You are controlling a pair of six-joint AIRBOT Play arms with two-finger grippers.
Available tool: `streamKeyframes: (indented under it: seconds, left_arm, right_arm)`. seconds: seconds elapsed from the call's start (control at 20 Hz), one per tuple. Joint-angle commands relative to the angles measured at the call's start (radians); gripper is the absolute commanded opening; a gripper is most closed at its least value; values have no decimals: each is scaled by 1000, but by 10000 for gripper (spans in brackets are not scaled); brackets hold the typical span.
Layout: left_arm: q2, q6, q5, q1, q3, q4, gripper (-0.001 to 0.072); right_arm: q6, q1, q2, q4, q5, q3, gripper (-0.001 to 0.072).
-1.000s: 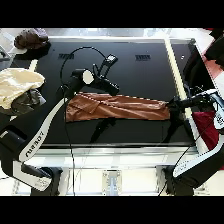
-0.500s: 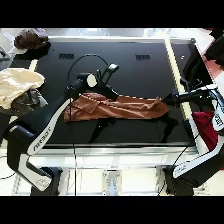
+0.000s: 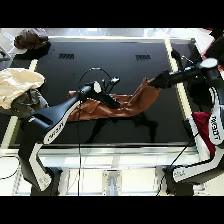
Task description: Fold the shirts.
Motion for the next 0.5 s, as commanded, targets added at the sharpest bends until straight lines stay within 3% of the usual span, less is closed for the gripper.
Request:
streamKeyframes:
  seconds: [0.0,0.2,0.45]
  left_arm:
    - [16,1,-4,18,3,-14,19]
    - [189,1,-54,140,3,-14,19]
    - [463,1,-171,391,3,-14,19]
  right_arm:
    - [56,140,18,2,-60,129,13]
    - [113,280,18,-1,-150,206,11]
    - [119,502,-6,-34,-452,227,9]
